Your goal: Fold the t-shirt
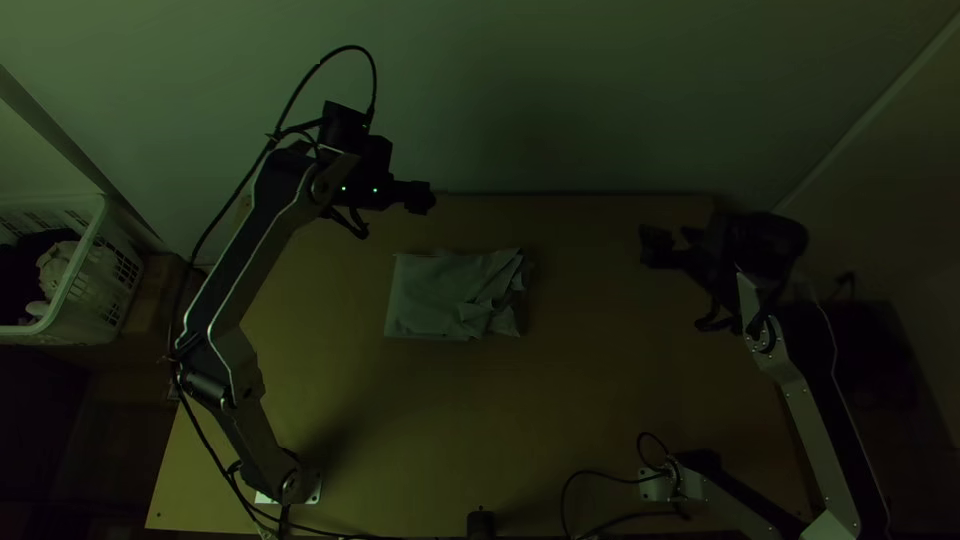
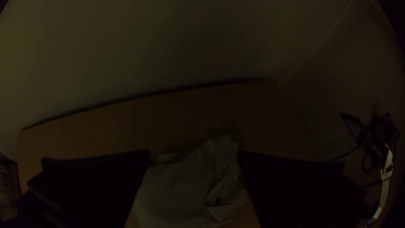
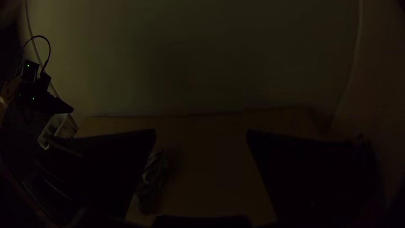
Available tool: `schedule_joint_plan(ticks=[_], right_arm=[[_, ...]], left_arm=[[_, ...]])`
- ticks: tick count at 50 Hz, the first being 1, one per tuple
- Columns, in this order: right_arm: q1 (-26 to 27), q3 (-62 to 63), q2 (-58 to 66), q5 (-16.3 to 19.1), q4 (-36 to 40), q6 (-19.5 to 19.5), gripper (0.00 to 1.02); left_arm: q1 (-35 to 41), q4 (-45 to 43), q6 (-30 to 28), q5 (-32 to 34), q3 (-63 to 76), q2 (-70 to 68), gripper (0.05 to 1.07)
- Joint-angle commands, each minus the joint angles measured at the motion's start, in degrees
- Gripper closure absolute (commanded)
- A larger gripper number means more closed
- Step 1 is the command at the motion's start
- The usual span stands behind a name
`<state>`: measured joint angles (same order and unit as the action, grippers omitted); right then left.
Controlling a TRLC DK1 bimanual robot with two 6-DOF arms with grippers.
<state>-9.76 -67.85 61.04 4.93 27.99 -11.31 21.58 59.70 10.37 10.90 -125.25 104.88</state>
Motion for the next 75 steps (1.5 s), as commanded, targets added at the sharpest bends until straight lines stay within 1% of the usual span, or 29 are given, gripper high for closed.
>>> schedule_joint_plan(ticks=[1, 6, 10, 12, 16, 19, 21, 29, 38, 43, 46, 48, 50, 53, 59, 70, 72, 75], right_arm=[[-0.5, -0.8, -2.1, -0.4, -3.6, 4.5, 0.04], [0.3, -1.6, -3.6, -0.5, -6.3, 6.7, 0.04], [1.3, -1.4, -5.6, -0.7, -9.7, 6.7, 0.04], [1.8, -1.1, -6.6, -0.7, -11.5, 6.7, 0.04], [2.2, -1.4, -7.9, -0.7, -12.6, 6.7, 0.04], [3.3, -1.5, -8.7, -0.6, -13.7, 6.6, 0.04], [3.9, -1.1, -9.7, -0.7, -14.8, 6.6, 0.04], [5.7, 3.8, -16.1, -0.6, -22.7, 6.6, 0.04], [6.0, 13.5, -25.4, -0.6, -34.8, 6.7, 0.04], [5.8, 18.9, -30.7, -0.6, -39.5, 6.6, 0.04], [5.6, 21.4, -33.7, -0.5, -39.9, 6.4, 0.04], [5.6, 23.1, -35.3, -0.6, -40.3, 6.4, 0.04], [5.5, 24.4, -36.9, -0.5, -39.8, 6.1, 0.04], [5.4, 26.9, -39.6, -0.6, -39.3, 6.1, 0.04], [5.4, 32.7, -45.4, -0.6, -40.2, 6.1, 0.04], [5.6, 43.9, -54.8, -0.9, -38.9, 5.7, 0.04], [5.6, 45.9, -56.5, -0.9, -38.0, 5.4, 0.04], [5.7, 49.1, -58.7, -1.0, -37.7, 5.3, 0.04]], left_arm=[[-3.7, -1.2, -2.1, -0.3, 2.1, -5.7, 0.09], [-7.5, -3.7, -2.7, -0.3, 5.2, -10.0, 0.09], [-9.9, -10.0, -3.1, -0.3, 11.3, -16.3, 0.09], [-11.5, -14.4, -3.4, -0.3, 15.7, -19.9, 0.09], [-13.4, -23.6, -3.7, -0.3, 24.5, -27.2, 0.09], [-15.0, -27.5, -3.7, -0.3, 29.5, -31.8, 0.09], [-16.2, -28.6, -3.7, -0.3, 32.2, -34.3, 0.09], [-20.4, -35.4, -3.7, -1.1, 44.0, -46.1, 0.09], [-27.1, -43.5, -4.5, -1.5, 57.3, -58.1, 0.10], [-31.0, -49.2, -5.3, -1.6, 65.6, -65.1, 0.11], [-32.5, -54.4, -6.9, -3.2, 71.5, -69.8, 0.11], [-32.9, -57.2, -7.0, -4.4, 74.7, -72.4, 0.11], [-33.1, -58.5, -7.0, -4.7, 77.4, -74.9, 0.11], [-33.4, -60.8, -7.1, -6.9, 81.8, -78.7, 0.11], [-34.1, -64.0, -7.9, -7.8, 91.6, -87.6, 0.10], [-34.2, -64.7, -7.4, -8.6, 105.8, -103.6, 0.10], [-34.4, -64.7, -7.4, -8.7, 107.9, -104.9, 0.10], [-34.5, -63.5, -7.3, -10.9, 109.4, -105.0, 0.10]])
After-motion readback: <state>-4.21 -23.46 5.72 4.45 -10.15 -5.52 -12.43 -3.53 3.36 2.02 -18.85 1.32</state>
